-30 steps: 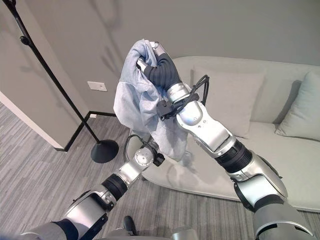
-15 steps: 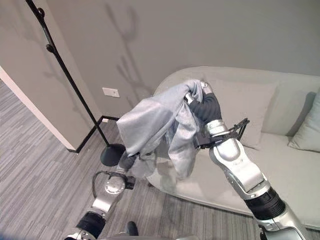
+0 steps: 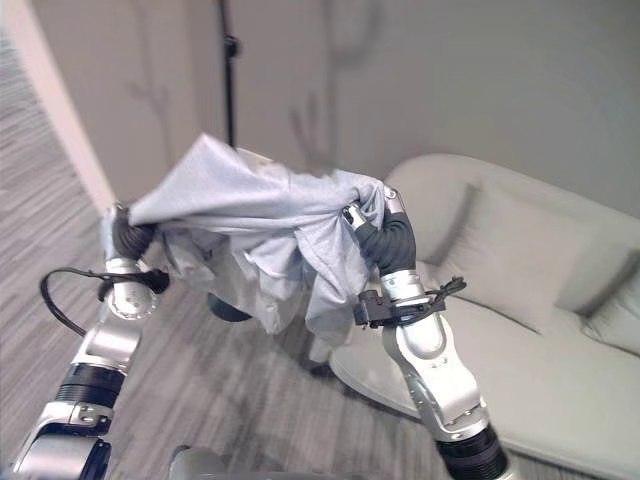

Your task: Hang the clothes on the sofa on the clothes rack.

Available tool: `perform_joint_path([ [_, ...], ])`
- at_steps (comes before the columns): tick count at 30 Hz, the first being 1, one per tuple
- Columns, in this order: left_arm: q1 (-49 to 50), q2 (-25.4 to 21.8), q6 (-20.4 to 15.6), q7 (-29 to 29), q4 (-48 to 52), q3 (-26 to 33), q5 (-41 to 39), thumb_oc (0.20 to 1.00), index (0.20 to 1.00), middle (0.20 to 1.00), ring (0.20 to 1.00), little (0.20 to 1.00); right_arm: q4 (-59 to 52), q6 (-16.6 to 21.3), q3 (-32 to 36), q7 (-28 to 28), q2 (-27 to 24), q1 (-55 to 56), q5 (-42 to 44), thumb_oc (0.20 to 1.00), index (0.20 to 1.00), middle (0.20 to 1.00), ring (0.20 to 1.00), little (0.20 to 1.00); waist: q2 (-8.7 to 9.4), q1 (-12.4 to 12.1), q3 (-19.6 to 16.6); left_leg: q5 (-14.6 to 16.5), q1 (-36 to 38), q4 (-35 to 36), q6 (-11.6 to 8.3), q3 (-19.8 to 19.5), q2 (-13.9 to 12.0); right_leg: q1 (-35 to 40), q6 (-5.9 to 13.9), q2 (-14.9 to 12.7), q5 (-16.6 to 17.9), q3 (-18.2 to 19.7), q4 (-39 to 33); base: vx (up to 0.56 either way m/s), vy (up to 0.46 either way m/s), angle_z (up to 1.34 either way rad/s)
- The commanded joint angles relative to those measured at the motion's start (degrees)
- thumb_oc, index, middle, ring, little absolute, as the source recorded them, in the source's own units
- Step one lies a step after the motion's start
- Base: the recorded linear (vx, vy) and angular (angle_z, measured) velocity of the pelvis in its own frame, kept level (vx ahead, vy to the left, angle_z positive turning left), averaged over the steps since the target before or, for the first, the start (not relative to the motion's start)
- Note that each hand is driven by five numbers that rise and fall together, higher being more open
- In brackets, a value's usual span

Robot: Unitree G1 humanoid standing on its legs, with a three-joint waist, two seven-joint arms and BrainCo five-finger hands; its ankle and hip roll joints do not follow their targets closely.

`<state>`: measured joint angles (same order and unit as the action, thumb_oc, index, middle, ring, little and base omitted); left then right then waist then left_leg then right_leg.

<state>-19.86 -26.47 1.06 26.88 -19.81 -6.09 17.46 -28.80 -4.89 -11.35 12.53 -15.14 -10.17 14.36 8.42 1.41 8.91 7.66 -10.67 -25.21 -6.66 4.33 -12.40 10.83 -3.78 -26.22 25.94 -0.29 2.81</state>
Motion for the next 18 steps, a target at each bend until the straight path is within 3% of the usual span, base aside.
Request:
perform_joint_path([
  [1, -0.72, -0.1, -4.46, -0.52, 3.62, 2.41, 3.05, 0.2, 0.2, 0.2, 0.2, 0.2, -0.79, 3.63, 15.85, 3.4, -2.73, -6.05, -8.15, 0.2, 0.2, 0.2, 0.2, 0.2, -6.34, 1.59, -1.22, -12.27, 14.82, 23.05, -1.81, 3.09, -5.74, 0.9, 7.49, -0.16, -19.31, -4.88, -6.44, 0.06, 0.582, 0.86],
  [2, -0.72, -0.44, -4.42, -0.47, 4.12, 2.51, 3.04, 0.2, 0.2, 0.2, 0.2, 0.2, -0.26, 3.05, 17.23, 4.09, -1.13, -5.94, -9.02, 0.2, 0.2, 0.2, 0.2, 0.2, -6.8, 1.74, -0.68, -12.18, 15.51, 23.55, -2.03, 4.4, -4.87, 0.85, 7.22, -1.25, -19.58, -6.63, -6.01, 0.04, 0.706, 0.25],
  [3, 1.14, -1.26, -4.45, 0.23, 5.03, 3.86, 3.03, 0.2, 0.2, 0.2, 0.2, 0.2, 0.61, 2.34, 18.5, 4.48, 1.05, -6.46, -11.41, 0.2, 0.2, 0.2, 0.2, 0.2, -7.75, 1.32, 1.32, -12.42, 18.61, 24.61, -1.92, 7.14, -3.5, 0.7, 6.95, -2.8, -20.1, -11.86, -5.24, 0.01, 0.65, -0.1],
  [4, 1.97, -1.43, -4.2, 0.55, 5.47, 4.4, 3.09, 0.2, 0.2, 0.2, 0.2, 0.2, 1.11, 1.92, 18.21, 4.69, 1.62, -6.76, -11.64, 0.2, 0.2, 0.2, 0.2, 0.2, -8.11, 1.25, 2.15, -12.45, 19.69, 24.99, -1.83, 7.88, -2.38, 0.79, 6.85, -2.29, -20.3, -13.29, -4.88, 0.01, 0.603, -1.44],
  [5, 2.6, -1.26, -4.55, 0.45, 5.95, 4.49, 3.67, 0.2, 0.2, 0.2, 0.2, 0.2, 0.67, 1.54, 19.52, 4.46, 2.2, -5.19, -12.78, 0.2, 0.2, 0.2, 0.2, 0.2, -8.22, 1.81, 2.89, -12.42, 20.79, 25.87, -1.63, 7.87, -0.88, 0.73, 6.71, -0.65, -20.09, -12.21, -3.45, 0.01, 0.588, -1.26],
  [6, 3.69, -0.27, -5.66, 0.64, 5.84, 4.17, 4.74, 0.2, 0.2, 0.2, 0.2, 0.2, -0.35, 2.15, 20.64, 5.11, 1.89, -3.14, -15.43, 0.2, 0.2, 0.2, 0.2, 0.2, -9.21, 2.88, 3.21, -11.59, 22.76, 27.45, -0.2, 7.51, 2.26, 1.65, 6.98, 3.09, -20.98, -10.32, -2.09, 0.01, 0.563, -1.11],
  [9, 5.52, 0.25, -5.9, 0.71, 5.91, 4.02, 5.34, 0.2, 0.2, 0.2, 0.2, 0.2, -0.22, 2.4, 21.81, 5.62, 1.35, -2.69, -18.77, 0.2, 0.2, 0.2, 0.2, 0.2, -9.62, 3.42, 2.56, -11.11, 24.39, 29.7, 0.54, 7.98, 5.03, 3.54, 7.83, 8.46, -22.99, -10.23, -0.7, 0.0, 0.353, 0.21],
  [12, 3.76, 0.59, -6.53, -0.01, 3.81, 0.62, 4.64, 0.2, 0.2, 0.2, 0.2, 0.2, 0.61, 2.72, 22.52, 5.87, 0.24, -1.49, -21.43, 0.2, 0.2, 0.2, 0.2, 0.2, -9.98, 5.62, 2.78, -8.5, 25.38, 30.21, 2.32, 5.45, 8.99, -0.13, 6.91, 17.89, -23.52, -5.49, 2.92, 0.04, 0.335, -0.04],
  [13, 2.76, 0.36, -6.54, 0.03, 2.53, -0.59, 4.45, 0.2, 0.2, 0.2, 0.2, 0.2, 1.66, 2.53, 22.84, 6.29, -1.74, -2.21, -23.72, 0.2, 0.2, 0.2, 0.2, 0.2, -10.91, 7.82, 4.0, -8.02, 26.88, 30.21, 2.84, 4.82, 10.2, -3.24, 6.24, 21.56, -23.84, -5.09, 3.94, 0.12, 0.309, 0.6],
  [14, 0.79, -1.73, -5.85, 0.68, 2.15, -1.36, 5.55, 0.2, 0.2, 0.2, 0.2, 0.2, 2.99, 2.51, 20.32, 5.98, -2.03, -5.36, -23.78, 0.2, 0.2, 0.2, 0.2, 0.2, -11.33, 8.6, 5.37, -7.43, 28.82, 30.21, 2.87, 5.39, 10.36, -5.82, 5.39, 23.15, -24.02, -6.94, 2.12, 0.26, 0.248, 1.02],
  [15, -3.33, -4.73, -5.23, 2.27, 1.65, -1.06, 6.16, 0.2, 0.2, 0.2, 0.2, 0.2, 5.91, 2.34, 19.73, 6.0, -4.16, -6.44, -25.94, 0.2, 0.2, 0.2, 0.2, 0.2, -12.08, 10.4, 7.62, -7.46, 31.33, 30.21, 3.45, 2.94, 9.49, -13.12, 4.89, 25.12, -23.34, -4.08, 1.54, 0.24, 0.076, 0.35],
  [18, -10.95, -9.51, -3.93, 6.08, -0.32, -0.38, 8.0, 0.2, 0.2, 0.2, 0.2, 0.2, 11.11, 2.8, 17.73, 7.77, -10.86, -10.46, -30.2, 0.2, 0.2, 0.2, 0.2, 0.2, -11.36, 12.14, 8.02, -6.99, 32.55, 30.21, 3.9, 1.0, 8.87, -15.79, 5.09, 24.1, -22.31, -2.07, -0.1, 0.21, -0.028, 0.51],
])
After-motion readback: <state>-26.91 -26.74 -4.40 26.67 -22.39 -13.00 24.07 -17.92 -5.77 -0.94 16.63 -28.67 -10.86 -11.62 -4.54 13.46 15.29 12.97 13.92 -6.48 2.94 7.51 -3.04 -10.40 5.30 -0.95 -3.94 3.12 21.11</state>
